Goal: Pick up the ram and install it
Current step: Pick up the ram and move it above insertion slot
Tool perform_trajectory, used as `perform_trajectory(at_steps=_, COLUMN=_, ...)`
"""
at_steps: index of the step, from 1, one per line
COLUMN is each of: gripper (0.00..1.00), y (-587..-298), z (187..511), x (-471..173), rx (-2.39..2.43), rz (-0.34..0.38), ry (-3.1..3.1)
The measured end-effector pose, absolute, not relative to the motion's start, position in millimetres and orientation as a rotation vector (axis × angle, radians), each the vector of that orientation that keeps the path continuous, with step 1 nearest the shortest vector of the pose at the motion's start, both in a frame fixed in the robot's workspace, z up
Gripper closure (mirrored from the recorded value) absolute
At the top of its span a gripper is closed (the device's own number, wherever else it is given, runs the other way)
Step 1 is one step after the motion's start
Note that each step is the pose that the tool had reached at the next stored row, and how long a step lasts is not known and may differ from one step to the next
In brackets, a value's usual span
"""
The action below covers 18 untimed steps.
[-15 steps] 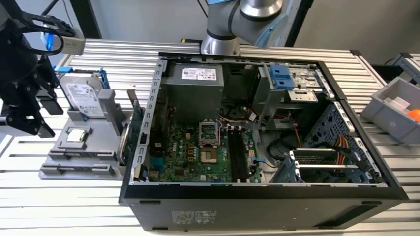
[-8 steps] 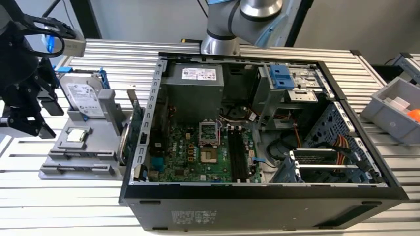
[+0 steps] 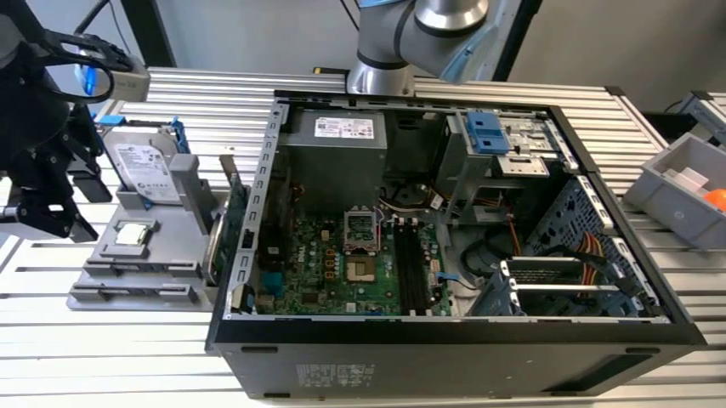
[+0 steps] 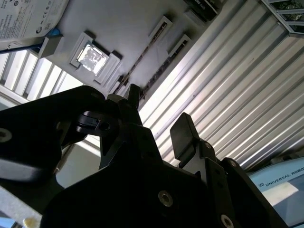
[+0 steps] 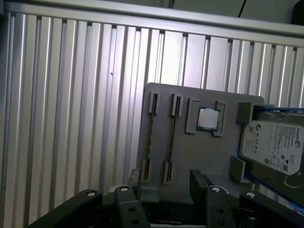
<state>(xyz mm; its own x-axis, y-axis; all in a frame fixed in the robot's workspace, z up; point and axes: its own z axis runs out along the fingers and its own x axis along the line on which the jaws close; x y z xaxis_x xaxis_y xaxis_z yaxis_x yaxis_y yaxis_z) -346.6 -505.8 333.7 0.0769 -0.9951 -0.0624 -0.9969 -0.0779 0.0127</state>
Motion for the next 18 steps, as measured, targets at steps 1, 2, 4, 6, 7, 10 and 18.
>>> perform_trajectory(at_steps=1, gripper=0.0, y=-505.8, z=333.3, x=-346.6, rx=-2.281, rz=0.085, ry=2.11)
perform_trajectory(at_steps=2, gripper=0.0, y=-505.8, z=332.8, x=-346.6, rx=-2.281, rz=0.085, ry=2.11)
perform_trajectory(at_steps=4, gripper=0.0, y=-505.7, z=331.7, x=-346.6, rx=-2.281, rz=0.085, ry=2.11)
perform_trajectory(at_steps=6, gripper=0.0, y=-505.8, z=330.6, x=-346.6, rx=-2.281, rz=0.085, ry=2.11)
perform_trajectory(at_steps=7, gripper=0.0, y=-505.8, z=330.0, x=-346.6, rx=-2.281, rz=0.085, ry=2.11)
perform_trajectory(at_steps=10, gripper=0.0, y=-505.7, z=329.0, x=-347.0, rx=-2.27, rz=0.092, ry=2.113)
perform_trajectory(at_steps=18, gripper=0.0, y=-505.8, z=326.1, x=-348.3, rx=-2.174, rz=0.108, ry=2.185)
